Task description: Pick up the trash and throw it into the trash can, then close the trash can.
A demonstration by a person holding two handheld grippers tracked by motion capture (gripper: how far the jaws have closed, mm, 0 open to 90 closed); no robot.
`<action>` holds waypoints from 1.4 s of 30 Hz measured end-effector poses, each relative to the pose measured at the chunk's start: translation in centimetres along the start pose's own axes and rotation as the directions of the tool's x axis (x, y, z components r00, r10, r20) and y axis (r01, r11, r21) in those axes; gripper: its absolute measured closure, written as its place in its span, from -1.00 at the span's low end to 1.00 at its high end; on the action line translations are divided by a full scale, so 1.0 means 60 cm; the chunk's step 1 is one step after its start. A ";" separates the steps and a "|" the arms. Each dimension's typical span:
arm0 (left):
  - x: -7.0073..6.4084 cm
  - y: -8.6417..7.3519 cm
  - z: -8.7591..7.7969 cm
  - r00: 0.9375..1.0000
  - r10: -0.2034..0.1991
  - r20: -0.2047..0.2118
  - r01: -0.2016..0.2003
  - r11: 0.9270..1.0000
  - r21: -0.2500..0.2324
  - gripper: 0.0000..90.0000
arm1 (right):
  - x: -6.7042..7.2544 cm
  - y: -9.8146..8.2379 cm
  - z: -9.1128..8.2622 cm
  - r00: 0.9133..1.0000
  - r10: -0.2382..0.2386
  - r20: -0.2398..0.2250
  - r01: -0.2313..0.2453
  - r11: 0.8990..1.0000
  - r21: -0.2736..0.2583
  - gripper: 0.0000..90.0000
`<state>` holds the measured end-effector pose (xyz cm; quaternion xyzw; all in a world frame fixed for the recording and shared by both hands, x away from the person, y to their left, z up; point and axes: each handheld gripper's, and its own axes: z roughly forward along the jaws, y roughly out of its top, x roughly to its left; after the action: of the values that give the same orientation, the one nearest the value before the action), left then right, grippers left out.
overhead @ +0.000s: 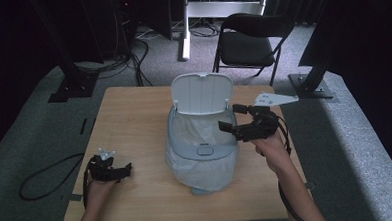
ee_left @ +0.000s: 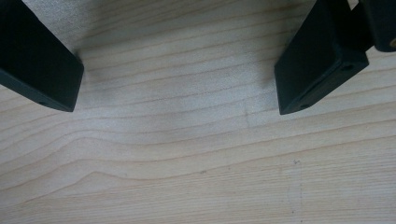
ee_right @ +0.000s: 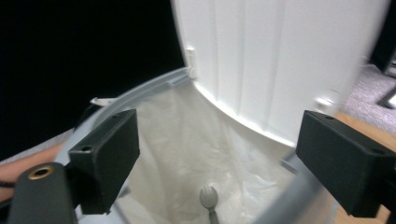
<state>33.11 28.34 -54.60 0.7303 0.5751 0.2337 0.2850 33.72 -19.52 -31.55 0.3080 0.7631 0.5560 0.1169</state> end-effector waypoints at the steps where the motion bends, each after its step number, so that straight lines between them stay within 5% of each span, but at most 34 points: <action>1: 0.000 0.000 0.000 1.000 0.000 0.000 0.000 1.000 0.000 -0.97 | -0.005 -0.003 0.000 1.000 0.005 0.021 -0.005 1.000 0.006 -0.72; 6: -0.001 0.000 0.000 1.000 -0.002 -0.001 0.002 1.000 0.001 -0.97 | -0.039 -0.014 -0.009 0.995 0.081 0.053 -0.079 0.996 -0.043 -0.72; 13: 0.000 0.000 0.000 1.000 -0.002 -0.001 0.002 1.000 0.001 -0.97 | -0.089 -0.025 -0.029 0.973 0.164 0.161 -0.155 0.986 -0.069 -0.71; 18: 0.000 0.000 0.000 1.000 -0.002 -0.001 0.002 1.000 0.000 -0.97 | -0.117 -0.025 -0.034 0.961 0.198 0.191 -0.187 0.979 -0.078 -0.69; 24: 0.000 0.000 0.000 1.000 -0.002 -0.001 0.002 1.000 0.001 -0.97 | -0.142 -0.011 -0.020 0.963 0.200 0.181 -0.195 0.980 -0.044 -0.65; 34: 0.000 0.000 0.000 1.000 -0.002 -0.001 0.002 1.000 0.001 -0.97 | -0.185 0.017 -0.009 0.954 0.269 0.131 -0.263 0.963 -0.056 -0.65; 42: 0.000 0.000 0.000 1.000 -0.001 0.000 0.001 1.000 0.000 -0.97 | -0.203 0.056 0.010 0.958 0.262 0.119 -0.258 0.965 -0.049 -0.65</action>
<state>33.10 28.32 -54.60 0.7300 0.5756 0.2336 0.2849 44.71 -25.73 -30.69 0.4377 0.6978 0.5589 0.0951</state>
